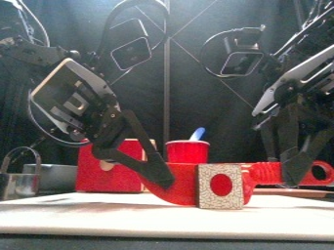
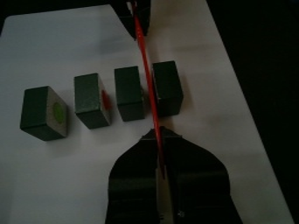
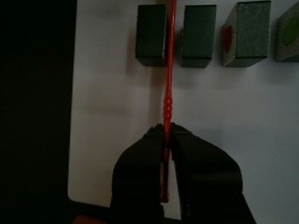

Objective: Place sushi on board then cut the sushi with the knife then place the pieces on the plate
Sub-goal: Cut the sushi into 4 pieces

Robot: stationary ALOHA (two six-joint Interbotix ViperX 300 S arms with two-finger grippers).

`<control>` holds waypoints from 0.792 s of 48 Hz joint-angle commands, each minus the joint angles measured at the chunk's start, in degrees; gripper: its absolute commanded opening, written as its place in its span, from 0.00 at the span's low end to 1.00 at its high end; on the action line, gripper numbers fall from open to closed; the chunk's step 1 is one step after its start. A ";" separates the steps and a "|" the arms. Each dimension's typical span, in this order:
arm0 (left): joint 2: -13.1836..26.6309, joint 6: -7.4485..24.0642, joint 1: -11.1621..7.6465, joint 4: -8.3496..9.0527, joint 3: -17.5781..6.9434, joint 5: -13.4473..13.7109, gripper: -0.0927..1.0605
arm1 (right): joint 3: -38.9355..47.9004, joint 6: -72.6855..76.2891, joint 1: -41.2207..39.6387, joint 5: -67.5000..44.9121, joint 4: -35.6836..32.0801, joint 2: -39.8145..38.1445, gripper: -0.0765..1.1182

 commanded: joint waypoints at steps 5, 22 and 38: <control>-2.02 0.53 -0.53 -0.09 -0.97 -0.18 0.38 | -2.20 -0.18 1.58 -0.44 1.32 -1.32 0.33; -7.91 0.79 3.16 0.00 0.62 -0.62 0.41 | -1.85 -0.26 0.09 2.02 -1.23 -5.27 0.33; -11.43 0.79 3.78 0.09 2.55 -0.70 0.66 | -2.29 -0.26 -0.97 3.25 -3.78 -7.21 0.33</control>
